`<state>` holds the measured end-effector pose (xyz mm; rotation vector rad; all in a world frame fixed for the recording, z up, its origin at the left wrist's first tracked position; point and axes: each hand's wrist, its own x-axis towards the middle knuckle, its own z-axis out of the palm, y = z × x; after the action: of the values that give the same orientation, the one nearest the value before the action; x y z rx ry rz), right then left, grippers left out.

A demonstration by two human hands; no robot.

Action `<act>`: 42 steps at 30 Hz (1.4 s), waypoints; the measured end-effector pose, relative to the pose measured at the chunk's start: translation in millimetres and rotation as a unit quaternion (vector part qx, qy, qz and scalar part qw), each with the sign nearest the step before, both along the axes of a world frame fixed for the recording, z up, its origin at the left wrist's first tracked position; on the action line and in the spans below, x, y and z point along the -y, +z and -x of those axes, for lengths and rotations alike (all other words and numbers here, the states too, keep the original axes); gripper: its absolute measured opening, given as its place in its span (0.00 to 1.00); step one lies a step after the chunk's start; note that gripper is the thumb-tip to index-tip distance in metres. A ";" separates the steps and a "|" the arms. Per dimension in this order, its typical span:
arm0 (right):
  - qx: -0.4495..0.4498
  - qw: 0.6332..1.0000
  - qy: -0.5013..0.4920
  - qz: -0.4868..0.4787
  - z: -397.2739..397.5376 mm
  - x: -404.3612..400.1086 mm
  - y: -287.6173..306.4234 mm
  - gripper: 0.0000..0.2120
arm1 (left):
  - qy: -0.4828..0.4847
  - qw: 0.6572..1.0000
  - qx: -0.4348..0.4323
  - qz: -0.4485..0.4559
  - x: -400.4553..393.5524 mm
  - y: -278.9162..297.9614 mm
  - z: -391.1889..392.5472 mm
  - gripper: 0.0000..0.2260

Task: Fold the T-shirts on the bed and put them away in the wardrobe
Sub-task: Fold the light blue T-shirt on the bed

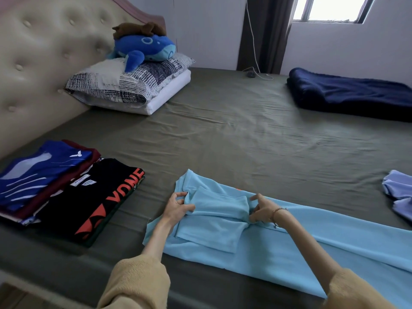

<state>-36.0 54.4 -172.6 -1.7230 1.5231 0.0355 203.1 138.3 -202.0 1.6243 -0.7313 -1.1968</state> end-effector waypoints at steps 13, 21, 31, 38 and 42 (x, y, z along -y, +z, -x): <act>0.058 0.965 -0.168 0.195 116.5 -36.9 -4.6 0.13 | 0.116 0.832 0.542 0.029 -3.9 -4.5 67.2 0.15; -0.108 0.924 -0.277 0.240 218.7 -60.9 -14.4 0.13 | -0.167 0.789 0.589 0.043 8.8 9.8 193.7 0.21; -0.130 0.887 -0.402 0.188 298.8 -91.9 -15.5 0.15 | -0.280 0.749 0.595 0.078 16.1 -8.0 308.6 0.21; -0.036 0.853 -0.505 0.126 302.6 -85.1 -5.9 0.27 | -0.254 0.757 0.573 0.187 18.5 -2.5 327.9 0.14; 0.065 0.861 -0.497 0.092 293.0 -71.7 0.4 0.24 | -0.239 0.794 0.534 0.164 19.2 2.9 317.0 0.10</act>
<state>-329.0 126.0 -172.3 -0.8525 2.1770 -0.7598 -113.9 119.1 -199.1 1.7776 -2.0345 -0.2736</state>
